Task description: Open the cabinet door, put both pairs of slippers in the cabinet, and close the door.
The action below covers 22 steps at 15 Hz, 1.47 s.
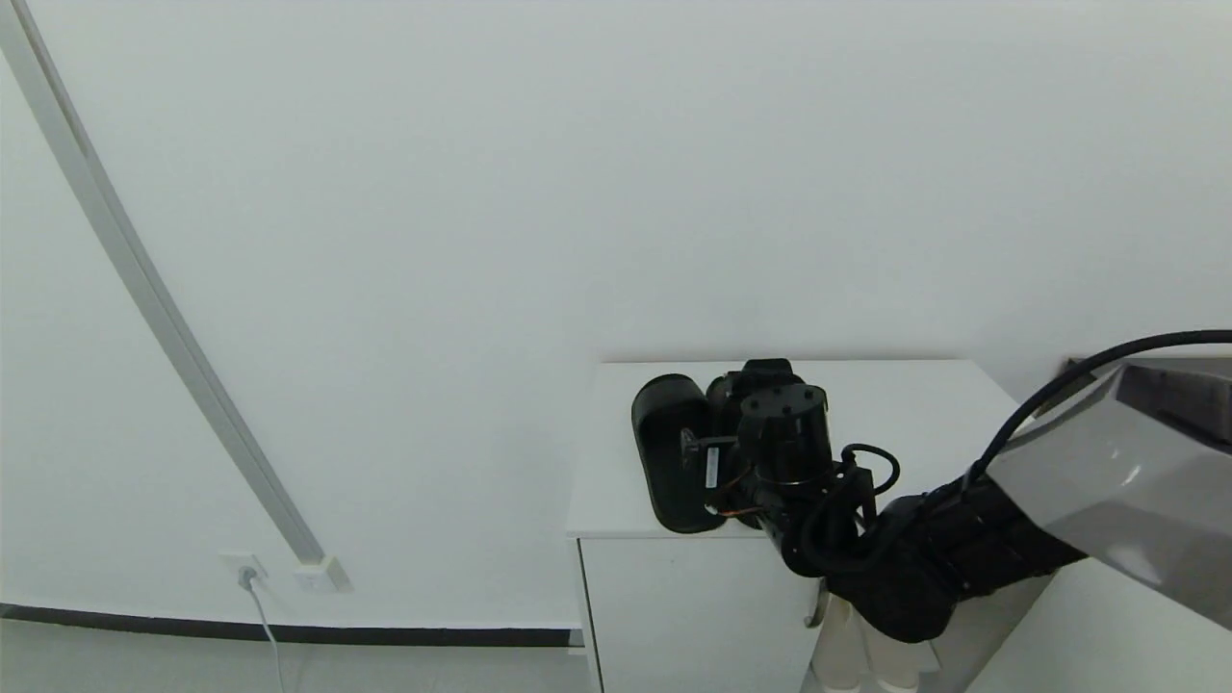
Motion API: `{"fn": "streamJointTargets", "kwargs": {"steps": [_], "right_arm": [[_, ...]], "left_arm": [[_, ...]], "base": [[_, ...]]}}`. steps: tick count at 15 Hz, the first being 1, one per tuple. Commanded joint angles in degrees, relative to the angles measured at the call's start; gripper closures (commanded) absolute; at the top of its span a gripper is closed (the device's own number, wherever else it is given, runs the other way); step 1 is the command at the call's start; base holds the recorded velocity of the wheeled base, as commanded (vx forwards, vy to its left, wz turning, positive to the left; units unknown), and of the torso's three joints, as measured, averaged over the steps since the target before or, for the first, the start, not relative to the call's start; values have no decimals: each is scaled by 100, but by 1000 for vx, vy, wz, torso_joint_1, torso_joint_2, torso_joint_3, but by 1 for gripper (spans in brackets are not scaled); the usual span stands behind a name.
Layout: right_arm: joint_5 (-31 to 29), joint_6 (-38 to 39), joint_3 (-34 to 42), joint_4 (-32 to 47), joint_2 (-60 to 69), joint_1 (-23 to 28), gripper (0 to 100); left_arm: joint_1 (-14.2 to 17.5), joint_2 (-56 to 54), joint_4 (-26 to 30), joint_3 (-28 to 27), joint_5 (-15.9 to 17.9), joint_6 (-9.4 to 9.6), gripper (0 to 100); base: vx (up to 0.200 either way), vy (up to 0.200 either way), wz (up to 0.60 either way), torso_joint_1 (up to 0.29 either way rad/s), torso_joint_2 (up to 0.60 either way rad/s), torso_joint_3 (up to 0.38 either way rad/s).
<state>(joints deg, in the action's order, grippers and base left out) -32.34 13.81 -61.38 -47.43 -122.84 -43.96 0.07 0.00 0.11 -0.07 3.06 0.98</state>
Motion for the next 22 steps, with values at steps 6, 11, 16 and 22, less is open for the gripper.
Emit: {"fn": "streamJointTargets", "kwargs": {"steps": [6,11,16,22], "right_arm": [[70,-722,-814,-1075,-1321,502,0],[211,-722,-1719,-222,-1400,555,0],[237,-669,-2467,463,-1602,555,0],[237,-669,-2537,454,-1673,608,100]], "left_arm": [[1,9,-2,-1,-7,-10,100],[1,9,-2,-1,-7,-10,100],[1,9,-2,-1,-7,-10,100],[1,9,-2,-1,-7,-10,100]], "base": [[0,0,0,0,0,0],[0,0,0,0,0,0],[0,0,0,0,0,0],[0,0,0,0,0,0]]}}
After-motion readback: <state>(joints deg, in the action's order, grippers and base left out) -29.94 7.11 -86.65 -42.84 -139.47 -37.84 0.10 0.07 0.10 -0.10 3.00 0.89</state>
